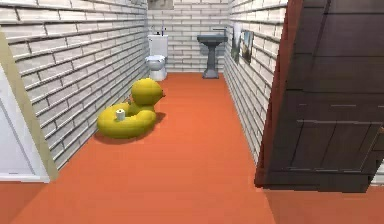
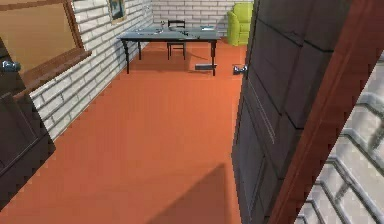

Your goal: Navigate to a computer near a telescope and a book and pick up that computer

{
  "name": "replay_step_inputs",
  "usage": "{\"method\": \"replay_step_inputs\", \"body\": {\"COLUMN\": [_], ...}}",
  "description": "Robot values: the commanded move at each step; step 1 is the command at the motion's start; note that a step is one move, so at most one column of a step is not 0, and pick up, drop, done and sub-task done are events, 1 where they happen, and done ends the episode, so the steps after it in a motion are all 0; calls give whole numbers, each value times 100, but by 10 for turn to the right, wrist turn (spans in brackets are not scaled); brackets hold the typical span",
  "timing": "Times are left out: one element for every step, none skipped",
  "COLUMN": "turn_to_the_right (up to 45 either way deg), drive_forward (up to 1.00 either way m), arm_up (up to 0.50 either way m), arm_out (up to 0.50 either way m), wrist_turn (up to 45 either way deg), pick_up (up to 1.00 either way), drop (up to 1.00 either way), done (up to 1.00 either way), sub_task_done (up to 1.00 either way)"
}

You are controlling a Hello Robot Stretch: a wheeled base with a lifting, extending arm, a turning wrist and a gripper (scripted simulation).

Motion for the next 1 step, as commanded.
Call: {"method": "replay_step_inputs", "body": {"turn_to_the_right": [30], "drive_forward": [0], "arm_up": [0], "arm_out": [0], "wrist_turn": [0], "pick_up": [0], "drop": [0], "done": [0], "sub_task_done": [0]}}
